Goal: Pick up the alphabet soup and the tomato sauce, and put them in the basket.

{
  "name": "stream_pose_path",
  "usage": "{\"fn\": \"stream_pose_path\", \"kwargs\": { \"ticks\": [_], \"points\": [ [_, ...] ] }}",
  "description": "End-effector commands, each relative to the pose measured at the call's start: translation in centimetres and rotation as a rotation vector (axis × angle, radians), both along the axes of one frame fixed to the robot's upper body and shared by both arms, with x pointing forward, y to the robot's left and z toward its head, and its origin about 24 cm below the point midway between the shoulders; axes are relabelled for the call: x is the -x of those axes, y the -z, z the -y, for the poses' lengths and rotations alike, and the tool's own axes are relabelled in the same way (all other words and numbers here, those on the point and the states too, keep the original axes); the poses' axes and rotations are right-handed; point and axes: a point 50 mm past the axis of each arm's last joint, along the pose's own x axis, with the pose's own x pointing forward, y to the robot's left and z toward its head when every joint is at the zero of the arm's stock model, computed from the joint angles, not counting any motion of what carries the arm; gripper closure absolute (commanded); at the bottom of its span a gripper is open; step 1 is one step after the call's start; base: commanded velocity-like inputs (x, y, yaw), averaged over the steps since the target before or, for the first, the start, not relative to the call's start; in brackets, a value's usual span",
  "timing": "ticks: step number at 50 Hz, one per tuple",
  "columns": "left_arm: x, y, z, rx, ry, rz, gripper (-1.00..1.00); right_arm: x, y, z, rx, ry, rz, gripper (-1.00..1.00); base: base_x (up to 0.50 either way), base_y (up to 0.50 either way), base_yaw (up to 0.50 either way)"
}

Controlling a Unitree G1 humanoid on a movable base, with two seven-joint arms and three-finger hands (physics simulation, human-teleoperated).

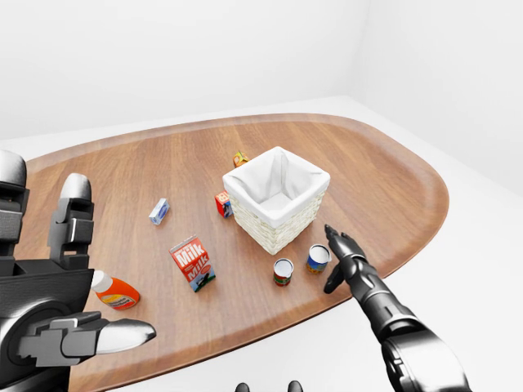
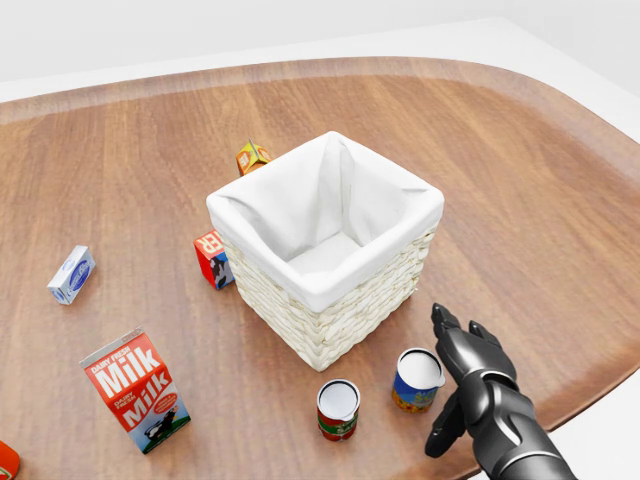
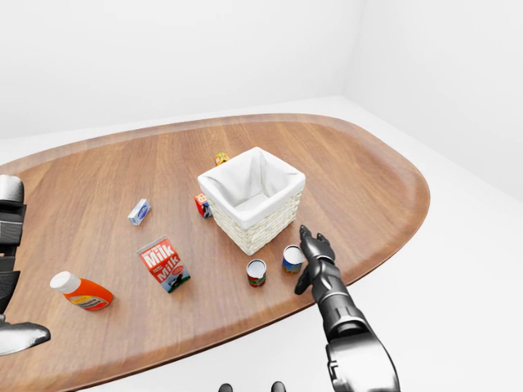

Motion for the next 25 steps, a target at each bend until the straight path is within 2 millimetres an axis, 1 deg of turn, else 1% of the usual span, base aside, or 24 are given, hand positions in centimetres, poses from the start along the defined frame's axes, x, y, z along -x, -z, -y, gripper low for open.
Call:
{"fn": "stream_pose_path", "kwargs": {
  "ticks": [1, 11, 16, 25],
  "points": [
    [-0.01, 0.02, 0.02, 0.0, 0.001, -0.001, -1.0, -0.14, 0.14, -0.48, 0.006, -0.009, -0.012, -1.0, 0.0, 0.0, 0.0],
    [0.04, 0.05, -0.05, -0.002, 0.002, -0.009, -1.0, -0.27, 0.15, -0.74, 0.011, -0.017, -0.019, -1.0, 0.0, 0.0, 0.0],
    [0.03, 0.41, 0.21, -0.015, 0.011, -0.034, -1.0, -0.27, 0.23, -0.8, 0.017, -0.019, -0.026, -1.0, 0.0, 0.0, 0.0],
    [0.04, 0.53, 0.25, -0.02, 0.015, -0.048, -1.0, -0.25, 0.24, -0.45, 0.026, -0.015, -0.032, -1.0, 0.0, 0.0, 0.0]
  ]
}}
